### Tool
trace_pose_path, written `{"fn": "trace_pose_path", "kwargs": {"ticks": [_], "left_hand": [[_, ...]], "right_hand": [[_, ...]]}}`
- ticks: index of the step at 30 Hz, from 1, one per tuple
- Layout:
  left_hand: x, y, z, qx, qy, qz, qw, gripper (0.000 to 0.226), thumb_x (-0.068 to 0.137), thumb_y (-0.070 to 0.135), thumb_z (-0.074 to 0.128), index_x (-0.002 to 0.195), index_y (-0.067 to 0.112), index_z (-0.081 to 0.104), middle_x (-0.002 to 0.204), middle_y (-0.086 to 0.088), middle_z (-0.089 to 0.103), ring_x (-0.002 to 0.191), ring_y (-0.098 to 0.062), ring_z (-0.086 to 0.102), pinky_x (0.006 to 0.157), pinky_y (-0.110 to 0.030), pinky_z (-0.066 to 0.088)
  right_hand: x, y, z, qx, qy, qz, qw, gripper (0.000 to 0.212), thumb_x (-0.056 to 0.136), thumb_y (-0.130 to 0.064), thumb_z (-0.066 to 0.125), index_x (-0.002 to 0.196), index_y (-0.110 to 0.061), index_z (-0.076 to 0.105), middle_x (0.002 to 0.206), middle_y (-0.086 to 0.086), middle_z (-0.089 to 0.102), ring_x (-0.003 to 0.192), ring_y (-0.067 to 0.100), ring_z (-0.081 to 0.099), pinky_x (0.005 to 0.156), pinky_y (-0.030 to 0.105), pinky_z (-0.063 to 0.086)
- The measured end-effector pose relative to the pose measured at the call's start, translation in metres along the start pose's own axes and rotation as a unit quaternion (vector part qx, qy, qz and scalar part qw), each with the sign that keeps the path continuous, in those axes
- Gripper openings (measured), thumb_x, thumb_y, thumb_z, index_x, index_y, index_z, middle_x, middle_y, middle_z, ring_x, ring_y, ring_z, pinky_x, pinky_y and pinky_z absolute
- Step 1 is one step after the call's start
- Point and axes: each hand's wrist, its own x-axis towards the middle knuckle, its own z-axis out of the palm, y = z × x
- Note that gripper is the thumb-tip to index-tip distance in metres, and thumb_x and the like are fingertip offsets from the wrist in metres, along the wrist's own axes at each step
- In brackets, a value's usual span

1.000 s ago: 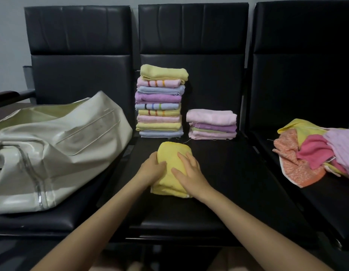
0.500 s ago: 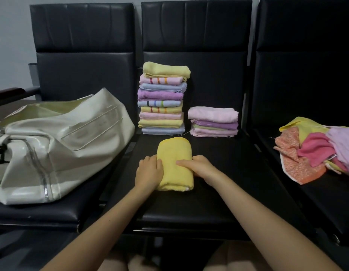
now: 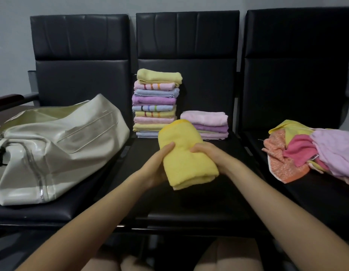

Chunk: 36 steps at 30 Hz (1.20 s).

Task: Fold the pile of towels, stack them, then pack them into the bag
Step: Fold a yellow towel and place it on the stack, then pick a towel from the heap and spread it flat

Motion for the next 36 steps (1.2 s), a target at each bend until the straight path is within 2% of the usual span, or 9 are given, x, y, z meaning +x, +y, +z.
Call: {"fn": "trace_pose_path", "kwargs": {"ticks": [3, 9, 15, 20, 23, 25, 27, 29, 36], "left_hand": [[0.019, 0.009, 0.016, -0.065, 0.052, 0.011, 0.996, 0.065, 0.086, 0.040, 0.068, 0.142, 0.017, 0.043, 0.128, -0.013, 0.063, 0.112, -0.031, 0.064, 0.077, -0.045, 0.055], [0.083, 0.019, 0.042, -0.143, 0.100, 0.125, 0.977, 0.049, 0.100, 0.035, 0.050, 0.141, 0.010, 0.044, 0.131, -0.011, 0.060, 0.103, -0.020, 0.063, 0.075, -0.033, 0.051], [0.151, 0.037, 0.055, -0.068, 0.101, 0.179, 0.976, 0.056, 0.092, 0.024, 0.063, 0.141, 0.009, 0.043, 0.134, -0.014, 0.057, 0.116, -0.028, 0.060, 0.079, -0.037, 0.055], [0.198, 0.092, 0.051, 0.102, 0.207, 0.314, 0.921, 0.087, 0.074, 0.035, 0.076, 0.147, 0.030, 0.028, 0.142, -0.011, 0.047, 0.121, -0.029, 0.054, 0.094, -0.048, 0.053], [0.224, 0.107, 0.041, 0.295, 0.222, 0.313, 0.875, 0.066, 0.088, 0.032, 0.067, 0.146, 0.025, 0.036, 0.136, -0.011, 0.052, 0.116, -0.032, 0.057, 0.093, -0.047, 0.053], [0.238, 0.107, 0.029, 0.464, 0.246, 0.267, 0.808, 0.051, 0.094, 0.032, 0.058, 0.141, 0.017, 0.046, 0.136, -0.011, 0.054, 0.120, -0.031, 0.054, 0.100, -0.040, 0.046], [0.246, 0.099, 0.019, 0.623, 0.267, 0.218, 0.702, 0.042, 0.100, 0.031, 0.048, 0.139, 0.016, 0.051, 0.140, -0.017, 0.050, 0.129, -0.032, 0.046, 0.104, -0.037, 0.037], [0.247, 0.086, 0.015, 0.692, 0.253, 0.187, 0.650, 0.042, 0.103, 0.032, 0.040, 0.141, 0.018, 0.049, 0.138, -0.022, 0.047, 0.130, -0.035, 0.041, 0.106, -0.035, 0.034], [0.240, 0.075, 0.016, 0.632, 0.249, 0.197, 0.707, 0.044, 0.103, 0.031, 0.037, 0.145, 0.018, 0.044, 0.136, -0.027, 0.047, 0.128, -0.038, 0.041, 0.106, -0.037, 0.031]], "right_hand": [[0.002, -0.014, -0.020, 0.018, 0.004, 0.027, 0.999, 0.004, 0.097, -0.024, 0.054, 0.096, -0.022, 0.058, 0.098, 0.002, 0.067, 0.089, 0.015, 0.064, 0.077, 0.027, 0.051], [0.029, 0.009, -0.063, 0.240, 0.084, 0.038, 0.966, 0.047, 0.090, -0.052, 0.057, 0.118, -0.015, 0.062, 0.119, 0.014, 0.066, 0.114, 0.032, 0.061, 0.102, 0.047, 0.045], [0.075, -0.016, -0.095, 0.190, 0.138, -0.013, 0.972, 0.028, 0.092, -0.007, 0.057, 0.118, -0.015, 0.053, 0.103, 0.008, 0.063, 0.090, 0.021, 0.061, 0.074, 0.033, 0.052], [0.130, -0.070, -0.132, 0.015, 0.280, -0.119, 0.953, 0.053, 0.093, -0.013, 0.055, 0.143, -0.012, 0.037, 0.108, 0.004, 0.056, 0.100, 0.022, 0.056, 0.080, 0.034, 0.049], [0.162, -0.077, -0.154, -0.155, 0.346, -0.134, 0.916, 0.071, 0.093, -0.023, 0.057, 0.154, -0.020, 0.019, 0.143, 0.008, 0.044, 0.126, 0.029, 0.047, 0.104, 0.041, 0.043], [0.186, -0.065, -0.166, -0.300, 0.332, -0.085, 0.890, 0.065, 0.096, -0.032, 0.052, 0.153, -0.023, 0.023, 0.147, 0.014, 0.041, 0.128, 0.033, 0.046, 0.103, 0.037, 0.041], [0.202, -0.038, -0.172, -0.454, 0.269, 0.001, 0.850, 0.052, 0.100, -0.041, 0.039, 0.148, -0.023, 0.036, 0.145, 0.018, 0.043, 0.126, 0.036, 0.047, 0.100, 0.035, 0.040], [0.207, -0.011, -0.173, -0.523, 0.235, 0.034, 0.819, 0.048, 0.101, -0.042, 0.032, 0.142, -0.023, 0.045, 0.140, 0.019, 0.043, 0.122, 0.036, 0.047, 0.098, 0.038, 0.041], [0.189, -0.006, -0.178, -0.491, 0.216, 0.002, 0.844, 0.048, 0.101, -0.044, 0.036, 0.146, -0.029, 0.039, 0.140, 0.014, 0.038, 0.118, 0.030, 0.050, 0.097, 0.036, 0.041]]}}
